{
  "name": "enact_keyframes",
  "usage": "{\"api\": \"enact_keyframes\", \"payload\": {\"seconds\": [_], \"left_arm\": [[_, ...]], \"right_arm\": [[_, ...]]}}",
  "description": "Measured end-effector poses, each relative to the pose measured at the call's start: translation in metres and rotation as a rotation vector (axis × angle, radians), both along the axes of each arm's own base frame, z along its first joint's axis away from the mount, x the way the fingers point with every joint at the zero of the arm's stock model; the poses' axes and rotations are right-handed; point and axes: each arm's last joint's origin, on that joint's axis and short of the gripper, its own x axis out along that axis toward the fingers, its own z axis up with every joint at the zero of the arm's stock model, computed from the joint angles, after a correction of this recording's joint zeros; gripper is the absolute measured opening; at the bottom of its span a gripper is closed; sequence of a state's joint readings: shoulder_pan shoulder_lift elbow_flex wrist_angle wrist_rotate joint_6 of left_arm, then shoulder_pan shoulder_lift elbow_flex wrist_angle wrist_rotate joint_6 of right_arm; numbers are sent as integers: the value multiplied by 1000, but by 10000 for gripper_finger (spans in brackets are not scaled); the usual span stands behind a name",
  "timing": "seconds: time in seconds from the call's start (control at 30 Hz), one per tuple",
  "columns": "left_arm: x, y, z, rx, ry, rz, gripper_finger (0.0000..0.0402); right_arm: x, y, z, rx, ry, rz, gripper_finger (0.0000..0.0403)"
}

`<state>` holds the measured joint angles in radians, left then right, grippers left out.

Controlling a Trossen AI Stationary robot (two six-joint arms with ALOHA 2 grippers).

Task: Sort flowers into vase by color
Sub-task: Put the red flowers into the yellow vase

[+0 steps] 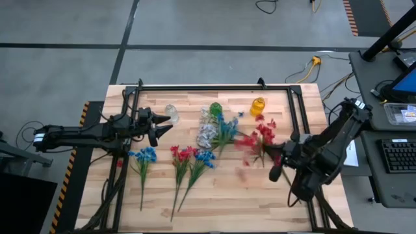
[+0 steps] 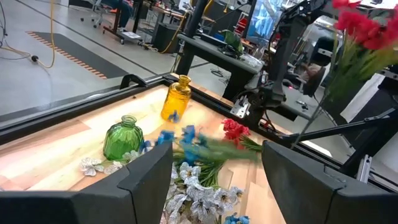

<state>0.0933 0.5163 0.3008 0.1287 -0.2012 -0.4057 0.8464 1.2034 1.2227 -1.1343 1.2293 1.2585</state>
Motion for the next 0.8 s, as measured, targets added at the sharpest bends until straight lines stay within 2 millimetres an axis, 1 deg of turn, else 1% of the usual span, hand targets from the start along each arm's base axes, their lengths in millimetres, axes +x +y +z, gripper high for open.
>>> {"api": "enact_keyframes", "payload": {"seconds": [0.1, 0.13, 0.17, 0.23, 0.4, 0.53, 0.67, 0.8], "left_arm": [[0, 0, 0, 0, -3, 0, 235], [0, 0, 1, 1, -7, 0, 235], [1, 0, 1, 1, -8, -1, 235], [1, 0, 0, 0, -4, -1, 235], [4, 0, -1, 0, -2, -1, 235], [8, 1, 0, -2, -15, -2, 235], [12, 1, -3, -44, -7, 2, 235], [17, 0, -8, -142, -5, -1, 235]], "right_arm": [[-5, 12, 8, -128, -132, 6, 13], [-8, 16, 7, -179, -166, 2, 13], [-9, 18, 3, -230, -179, -3, 13], [-11, 20, -7, -276, -175, 2, 13], [-13, 21, -43, -230, -208, 1, 13], [-10, 24, -74, -172, -277, -30, 13], [-12, 23, -94, -175, -282, -32, 13], [-14, 19, -106, -184, -262, -22, 13]]}}
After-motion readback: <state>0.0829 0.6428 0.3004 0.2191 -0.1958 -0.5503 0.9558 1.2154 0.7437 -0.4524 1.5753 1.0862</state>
